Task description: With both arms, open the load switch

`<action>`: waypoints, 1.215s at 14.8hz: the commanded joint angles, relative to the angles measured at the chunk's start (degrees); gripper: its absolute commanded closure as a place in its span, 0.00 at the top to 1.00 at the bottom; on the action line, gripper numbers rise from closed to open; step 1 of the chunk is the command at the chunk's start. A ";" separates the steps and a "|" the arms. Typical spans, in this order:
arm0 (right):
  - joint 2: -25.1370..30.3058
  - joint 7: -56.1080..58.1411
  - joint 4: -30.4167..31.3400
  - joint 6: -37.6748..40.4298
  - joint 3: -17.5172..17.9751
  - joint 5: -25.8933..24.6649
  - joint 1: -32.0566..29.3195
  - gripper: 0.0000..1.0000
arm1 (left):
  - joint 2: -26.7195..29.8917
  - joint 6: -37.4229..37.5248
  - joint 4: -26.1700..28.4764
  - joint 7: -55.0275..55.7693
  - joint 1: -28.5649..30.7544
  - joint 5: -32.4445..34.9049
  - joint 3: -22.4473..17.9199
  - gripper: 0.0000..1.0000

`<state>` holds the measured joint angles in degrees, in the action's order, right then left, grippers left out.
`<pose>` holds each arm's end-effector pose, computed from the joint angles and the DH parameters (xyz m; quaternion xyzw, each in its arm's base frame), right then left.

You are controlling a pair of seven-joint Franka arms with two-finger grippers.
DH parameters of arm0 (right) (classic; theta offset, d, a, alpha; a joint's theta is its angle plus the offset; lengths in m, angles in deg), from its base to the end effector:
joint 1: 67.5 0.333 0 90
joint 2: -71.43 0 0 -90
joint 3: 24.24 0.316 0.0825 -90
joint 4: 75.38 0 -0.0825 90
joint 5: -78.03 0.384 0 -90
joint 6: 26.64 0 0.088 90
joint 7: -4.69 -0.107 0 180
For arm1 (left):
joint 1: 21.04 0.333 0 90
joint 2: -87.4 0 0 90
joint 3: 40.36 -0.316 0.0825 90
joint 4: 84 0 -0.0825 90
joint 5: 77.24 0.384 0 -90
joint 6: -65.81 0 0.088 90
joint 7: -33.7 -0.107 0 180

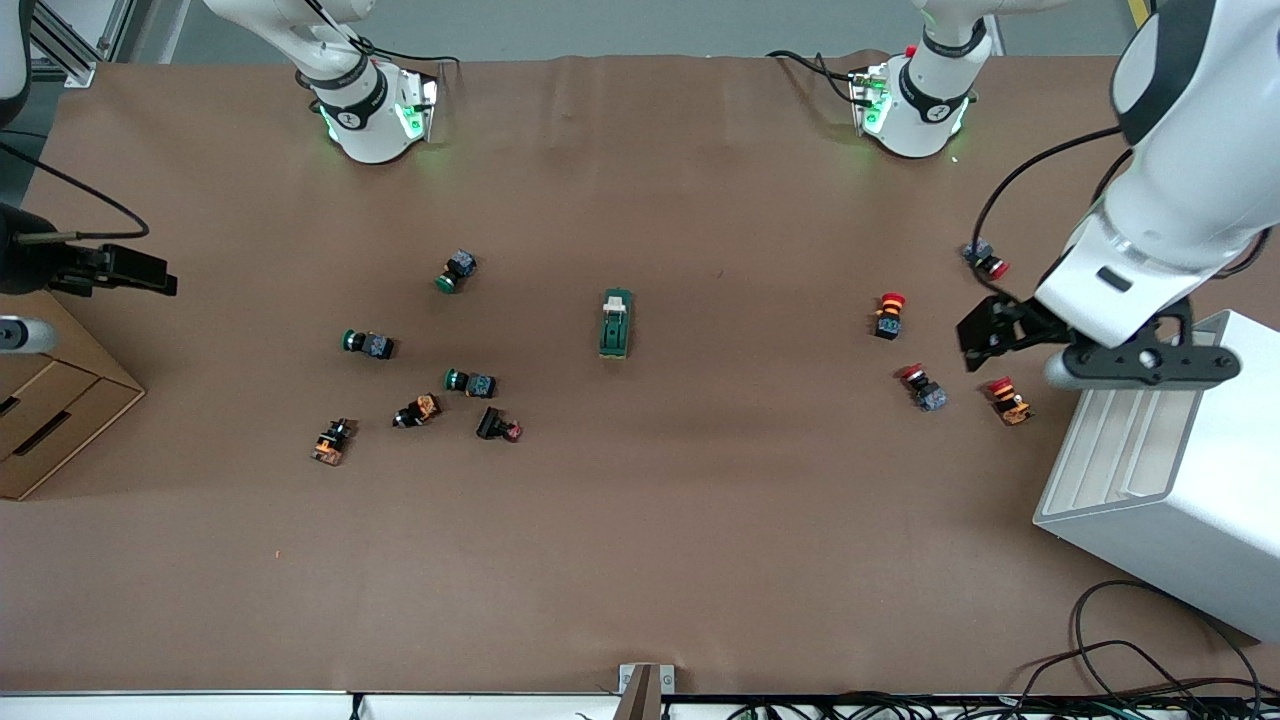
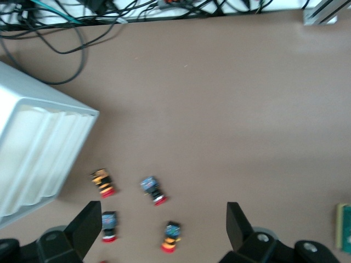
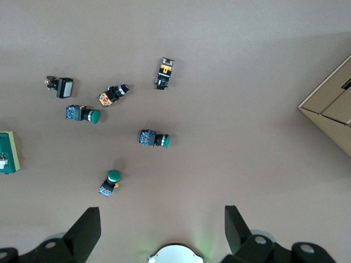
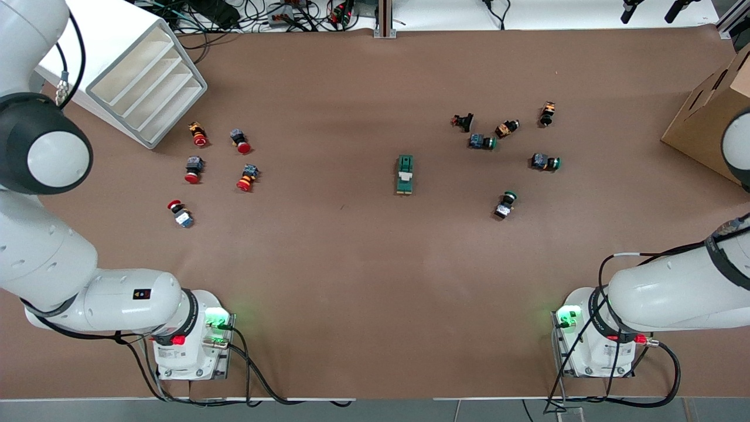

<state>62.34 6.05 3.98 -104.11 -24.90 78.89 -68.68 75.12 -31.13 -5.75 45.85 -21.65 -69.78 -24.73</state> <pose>0.5788 -0.0162 0.6031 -0.9954 0.0033 0.0954 0.0092 0.6135 -0.1452 0.6112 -0.9969 0.0349 -0.0667 0.0208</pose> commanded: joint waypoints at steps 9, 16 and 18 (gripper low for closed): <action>11.11 -0.39 11.08 -2.95 0.40 -0.08 1.18 1.00 | 9.19 5.09 4.98 -11.26 -0.79 -2.45 -6.92 1.00; 15.24 -0.48 12.31 -3.21 -0.04 0.19 1.18 1.00 | 12.35 9.48 4.98 -11.44 -1.32 -4.73 -10.08 1.00; 16.21 -0.48 12.31 -3.30 -0.22 0.19 1.01 1.00 | 13.15 10.71 5.24 -11.71 -1.41 -5.43 -10.62 1.00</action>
<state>75.54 6.05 13.28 -105.91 -24.86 78.89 -67.55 86.02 -21.42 -2.31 35.36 -22.57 -73.64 -33.97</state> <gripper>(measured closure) 0.000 0.000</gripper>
